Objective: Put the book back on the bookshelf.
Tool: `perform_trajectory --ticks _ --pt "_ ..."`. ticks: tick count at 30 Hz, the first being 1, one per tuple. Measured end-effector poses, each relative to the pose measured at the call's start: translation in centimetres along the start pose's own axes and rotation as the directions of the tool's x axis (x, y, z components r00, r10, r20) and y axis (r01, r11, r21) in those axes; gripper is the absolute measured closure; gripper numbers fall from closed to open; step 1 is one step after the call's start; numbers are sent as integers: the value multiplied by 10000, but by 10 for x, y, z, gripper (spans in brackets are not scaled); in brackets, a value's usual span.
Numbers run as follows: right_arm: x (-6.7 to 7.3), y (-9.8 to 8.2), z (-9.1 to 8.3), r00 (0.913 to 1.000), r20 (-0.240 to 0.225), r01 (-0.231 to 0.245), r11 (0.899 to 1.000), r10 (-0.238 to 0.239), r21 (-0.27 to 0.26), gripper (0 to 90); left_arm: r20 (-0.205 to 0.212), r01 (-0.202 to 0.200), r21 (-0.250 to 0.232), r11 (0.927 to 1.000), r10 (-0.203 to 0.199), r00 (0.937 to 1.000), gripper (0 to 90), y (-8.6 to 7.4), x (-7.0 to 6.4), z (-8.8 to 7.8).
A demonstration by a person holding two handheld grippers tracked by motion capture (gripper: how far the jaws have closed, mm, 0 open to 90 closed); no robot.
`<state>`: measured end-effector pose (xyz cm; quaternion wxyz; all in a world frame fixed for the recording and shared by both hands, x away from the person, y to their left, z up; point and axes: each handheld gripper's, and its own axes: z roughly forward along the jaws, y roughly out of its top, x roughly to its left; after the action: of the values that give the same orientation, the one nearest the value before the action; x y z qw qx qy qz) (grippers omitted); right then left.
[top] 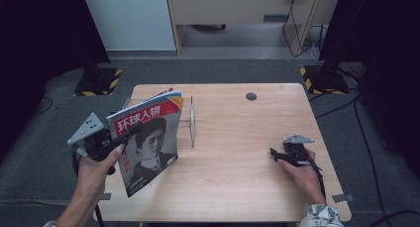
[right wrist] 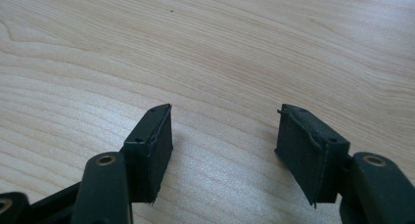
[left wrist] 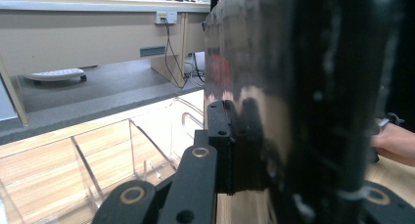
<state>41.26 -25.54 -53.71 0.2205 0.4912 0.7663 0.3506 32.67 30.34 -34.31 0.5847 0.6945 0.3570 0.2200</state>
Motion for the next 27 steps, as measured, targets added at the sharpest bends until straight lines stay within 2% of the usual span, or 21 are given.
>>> perform_trajectory --ticks 20,27 --pt "0 0 0 10000 -2 -9 10000 9 4 382 -505 128 -135 9998 -135 9986 866 -6 17 -25" --pt "0 0 0 10000 -2 -10 10000 10 7 382 -804 118 -208 9997 -134 9967 866 -5 25 -38"
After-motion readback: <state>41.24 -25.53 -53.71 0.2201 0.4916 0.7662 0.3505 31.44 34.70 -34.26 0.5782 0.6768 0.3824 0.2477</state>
